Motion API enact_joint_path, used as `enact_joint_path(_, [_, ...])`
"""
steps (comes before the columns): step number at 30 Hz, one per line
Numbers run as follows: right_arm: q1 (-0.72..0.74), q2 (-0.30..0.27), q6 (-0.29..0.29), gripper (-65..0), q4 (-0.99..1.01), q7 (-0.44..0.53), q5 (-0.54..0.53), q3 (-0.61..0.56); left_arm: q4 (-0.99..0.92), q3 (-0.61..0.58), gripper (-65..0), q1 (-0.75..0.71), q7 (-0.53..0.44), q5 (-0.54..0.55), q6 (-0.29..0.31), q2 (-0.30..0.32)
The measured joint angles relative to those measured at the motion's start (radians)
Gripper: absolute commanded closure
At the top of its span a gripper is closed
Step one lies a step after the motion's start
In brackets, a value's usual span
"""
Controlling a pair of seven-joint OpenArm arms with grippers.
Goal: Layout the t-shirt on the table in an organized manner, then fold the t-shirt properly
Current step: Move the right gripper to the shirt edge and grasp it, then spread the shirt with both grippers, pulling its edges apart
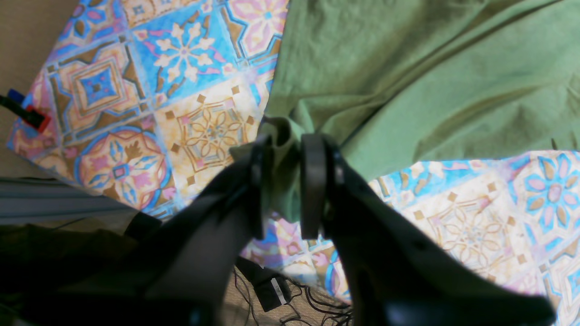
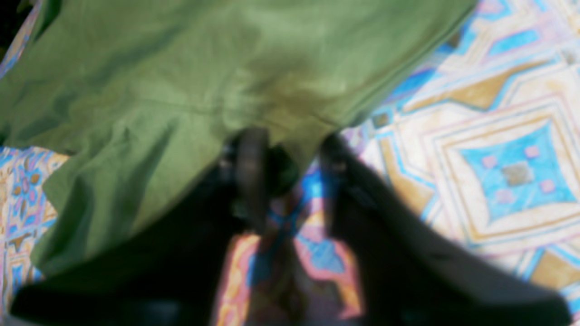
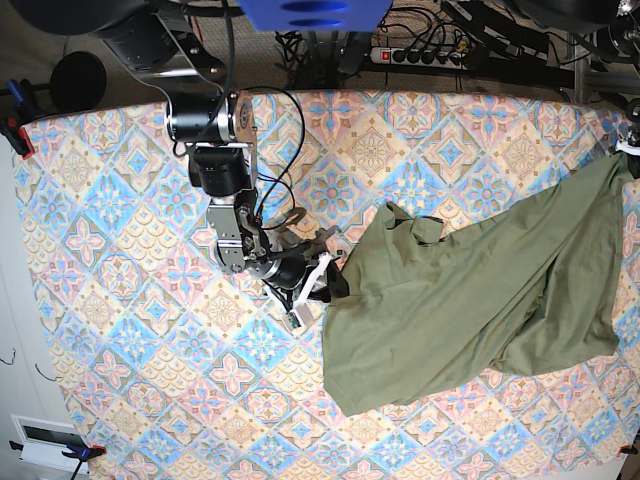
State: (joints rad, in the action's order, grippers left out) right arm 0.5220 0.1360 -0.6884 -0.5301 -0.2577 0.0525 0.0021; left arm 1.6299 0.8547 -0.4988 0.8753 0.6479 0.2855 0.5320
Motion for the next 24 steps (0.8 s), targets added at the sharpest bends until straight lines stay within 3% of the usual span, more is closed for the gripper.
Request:
enact_joint_path(3, [0.024,-0.001,0.000,-1.0,0.006,-0.037,0.019,0.000,0.000,0.000,-11.4,0.012,0.002,0.000,0.000,0.000])
enact_joint_path(6, [0.029,0.000,0.000,-0.5,-0.002,-0.058,0.018,0.000,0.000,0.000,-11.4,0.034,0.003,0.000,0.000,0.000])
enact_joint_path(11, [0.009,-0.007,-0.002,-0.6,-0.159,-0.241,-0.121,0.030,0.023,0.000,-11.3,0.042,0.010,-0.002,-0.003,-0.006])
enact_joint_path(14, [0.018,-0.069,-0.018,-0.6,-0.257,-0.314,-0.201,0.039,0.085,0.004,-11.3,0.069,0.002,0.000,-0.001,-0.037])
enact_joint_path(19, [0.013,-0.235,0.005,-0.6,-0.360,-0.390,-0.299,0.051,0.131,-0.092,-11.3,0.103,0.006,0.000,-0.001,-0.046])
enact_joint_path(24, [-0.062,-0.344,-0.007,-0.6,-0.438,-0.433,-0.467,0.047,0.153,-0.126,-11.6,0.119,-0.007,0.006,0.002,-0.062])
